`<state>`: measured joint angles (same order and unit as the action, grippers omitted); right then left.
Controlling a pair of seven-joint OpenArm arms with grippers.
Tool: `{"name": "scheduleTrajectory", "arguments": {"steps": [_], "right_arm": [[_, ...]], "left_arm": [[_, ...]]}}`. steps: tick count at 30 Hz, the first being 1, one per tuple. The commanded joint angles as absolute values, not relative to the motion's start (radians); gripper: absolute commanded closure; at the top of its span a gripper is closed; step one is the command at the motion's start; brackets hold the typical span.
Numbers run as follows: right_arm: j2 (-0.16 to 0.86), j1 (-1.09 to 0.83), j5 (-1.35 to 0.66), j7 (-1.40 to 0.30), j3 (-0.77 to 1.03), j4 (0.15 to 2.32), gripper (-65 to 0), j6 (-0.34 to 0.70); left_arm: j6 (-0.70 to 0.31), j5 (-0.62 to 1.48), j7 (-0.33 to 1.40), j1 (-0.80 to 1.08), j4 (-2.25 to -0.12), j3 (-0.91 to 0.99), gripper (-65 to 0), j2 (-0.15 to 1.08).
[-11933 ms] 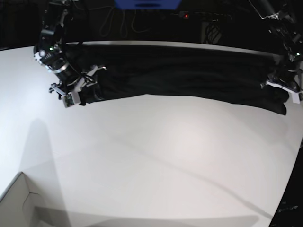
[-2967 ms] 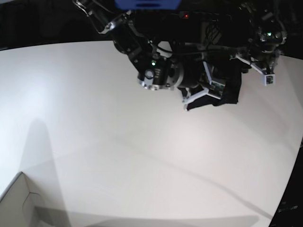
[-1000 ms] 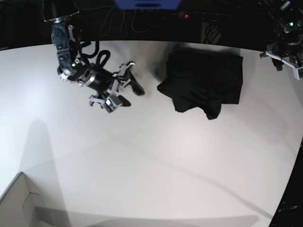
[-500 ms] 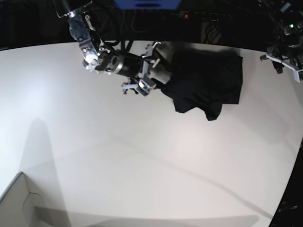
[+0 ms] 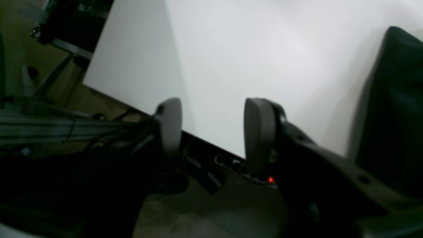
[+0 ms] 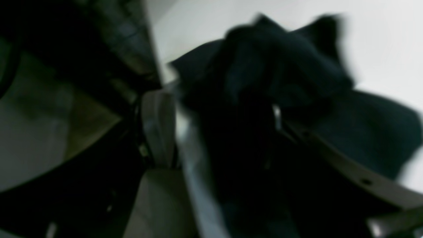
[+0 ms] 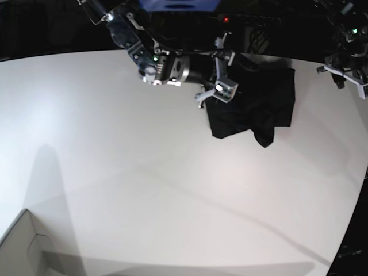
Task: Layout the t-shirt on the table in an organized manner, then fold the t-shirt properly
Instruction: 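Release the shirt with the right gripper and raise it away, then grasp the folded shirt edge with the left gripper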
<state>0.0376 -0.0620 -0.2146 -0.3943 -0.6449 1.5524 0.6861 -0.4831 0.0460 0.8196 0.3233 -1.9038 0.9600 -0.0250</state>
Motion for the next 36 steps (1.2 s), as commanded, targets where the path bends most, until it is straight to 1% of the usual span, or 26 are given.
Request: {"name": "scheduleTrajectory", "arguments": {"steps": [1, 6, 9, 12, 14, 19, 21, 23, 27, 29, 33, 34, 36], "right_arm": [[0.012, -0.053, -0.236, -0.363, -0.654, 1.555, -35.9, 0.698], [-0.027, -0.053, -0.236, -0.363, -0.674, 1.526, -36.0, 0.698], [-0.021, -0.042, -0.236, -0.363, -0.719, 1.537, -36.0, 0.698], [0.024, -0.030, -0.236, -0.363, -0.751, 1.564, -36.0, 0.698], [0.030, -0.030, -0.236, -0.363, -0.748, 1.593, -36.0, 0.698], [0.051, -0.045, -0.237, -0.369, -0.613, 1.649, -36.0, 0.698], [0.054, -0.073, -0.237, -0.364, -0.530, 1.649, -35.9, 0.698], [0.067, -0.097, -0.239, -0.364, -0.447, 1.649, -35.9, 0.698], [0.093, -0.140, -0.239, -0.364, -0.337, 1.650, -35.9, 0.698], [0.105, -0.156, -0.239, -0.363, -0.295, 1.650, -35.9, 0.698], [0.107, -0.191, -0.239, -0.363, -0.237, 1.650, -35.9, 0.698], [0.107, -0.197, -0.239, -0.363, -0.231, 1.650, -35.9, 0.698], [0.107, -0.203, -0.237, -0.363, -0.226, 1.650, -35.9, 0.698]], "left_arm": [[-0.483, 0.051, 0.803, 0.326, -1.919, 0.964, -29.8, -0.015], [-0.483, 0.056, 0.803, 0.326, -1.928, 0.997, -29.8, -0.015], [-0.484, 0.058, 0.803, 0.317, -1.929, 1.046, -29.8, -0.015], [-0.484, 0.062, 0.803, 0.317, -1.931, 1.056, -29.9, -0.002], [-0.484, 0.102, 0.803, 0.320, -1.931, 1.058, -29.9, 0.004], [-0.484, 0.263, 0.805, 0.325, -1.957, 1.110, -29.9, 0.007], [-0.484, 0.346, 0.808, 0.326, -1.977, 1.121, -29.9, 0.005], [-0.484, 0.430, 0.858, 0.326, -1.995, 1.121, -29.9, 0.005], [-0.484, 0.587, 1.013, 0.318, -1.997, 1.135, -30.3, 0.010], [-0.484, 0.630, 1.059, 0.317, -1.995, 1.118, -33.5, 0.002], [-0.483, 0.627, 1.063, 0.317, -1.994, 1.021, -41.5, -0.036], [-0.483, 0.625, 1.064, 0.317, -1.994, 0.997, -42.7, -0.038], [-0.483, 0.622, 1.067, 0.320, -1.994, 0.934, -43.1, -0.036]]}}
